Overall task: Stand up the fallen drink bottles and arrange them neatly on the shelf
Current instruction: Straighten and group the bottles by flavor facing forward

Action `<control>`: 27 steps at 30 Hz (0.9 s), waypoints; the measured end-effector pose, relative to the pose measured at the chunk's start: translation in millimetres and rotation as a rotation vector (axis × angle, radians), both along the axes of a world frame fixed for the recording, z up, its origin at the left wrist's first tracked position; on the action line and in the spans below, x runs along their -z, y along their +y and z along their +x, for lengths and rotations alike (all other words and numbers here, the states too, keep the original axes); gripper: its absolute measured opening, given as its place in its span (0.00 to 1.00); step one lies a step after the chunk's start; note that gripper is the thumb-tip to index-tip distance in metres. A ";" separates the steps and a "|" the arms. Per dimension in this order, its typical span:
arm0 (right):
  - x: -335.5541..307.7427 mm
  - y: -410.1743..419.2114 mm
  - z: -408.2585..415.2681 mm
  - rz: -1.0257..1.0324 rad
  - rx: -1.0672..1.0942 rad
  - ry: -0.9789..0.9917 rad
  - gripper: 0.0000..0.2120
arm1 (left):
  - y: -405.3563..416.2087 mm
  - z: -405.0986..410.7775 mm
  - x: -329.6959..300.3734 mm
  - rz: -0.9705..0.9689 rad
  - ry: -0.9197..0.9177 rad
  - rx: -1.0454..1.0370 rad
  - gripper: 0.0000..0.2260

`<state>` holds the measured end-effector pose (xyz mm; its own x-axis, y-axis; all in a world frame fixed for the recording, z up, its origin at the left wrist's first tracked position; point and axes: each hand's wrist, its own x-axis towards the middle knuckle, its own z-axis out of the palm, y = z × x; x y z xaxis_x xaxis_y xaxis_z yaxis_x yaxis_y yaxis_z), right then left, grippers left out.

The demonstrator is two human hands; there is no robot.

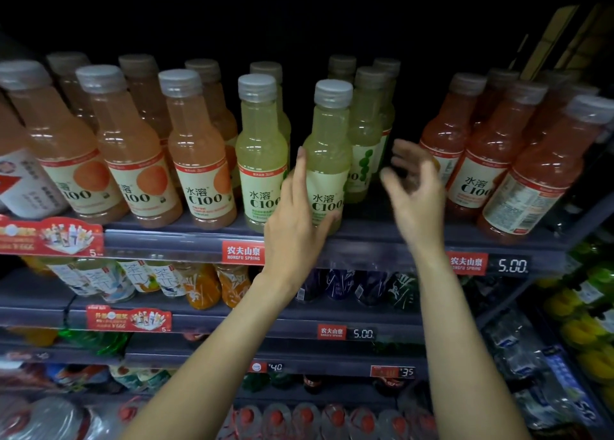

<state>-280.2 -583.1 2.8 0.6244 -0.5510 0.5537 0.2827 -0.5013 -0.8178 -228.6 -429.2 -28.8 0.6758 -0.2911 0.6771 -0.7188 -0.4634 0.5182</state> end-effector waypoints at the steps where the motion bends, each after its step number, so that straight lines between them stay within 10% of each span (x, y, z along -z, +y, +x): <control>1: -5.6 -9.6 1.7 -0.016 0.036 0.003 0.17 | -0.4 -0.1 0.4 0.003 -0.002 -0.002 0.45; 12: -33.2 -21.4 66.8 -0.402 0.329 0.409 0.32 | 0.7 1.1 -0.2 0.027 -0.016 -0.008 0.45; 20: -36.0 -41.9 50.9 -0.068 -0.266 0.291 0.25 | 1.9 1.1 -1.0 0.019 -0.005 -0.007 0.45; 27: -41.0 -24.5 60.8 -0.112 -0.132 0.240 0.19 | 2.2 0.7 -0.8 0.027 0.000 -0.007 0.44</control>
<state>-219.4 -607.6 43.8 0.8070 -0.3998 0.4346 0.1571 -0.5641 -0.8106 -227.9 -427.0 -28.0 0.6781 -0.3042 0.6691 -0.7154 -0.4820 0.5059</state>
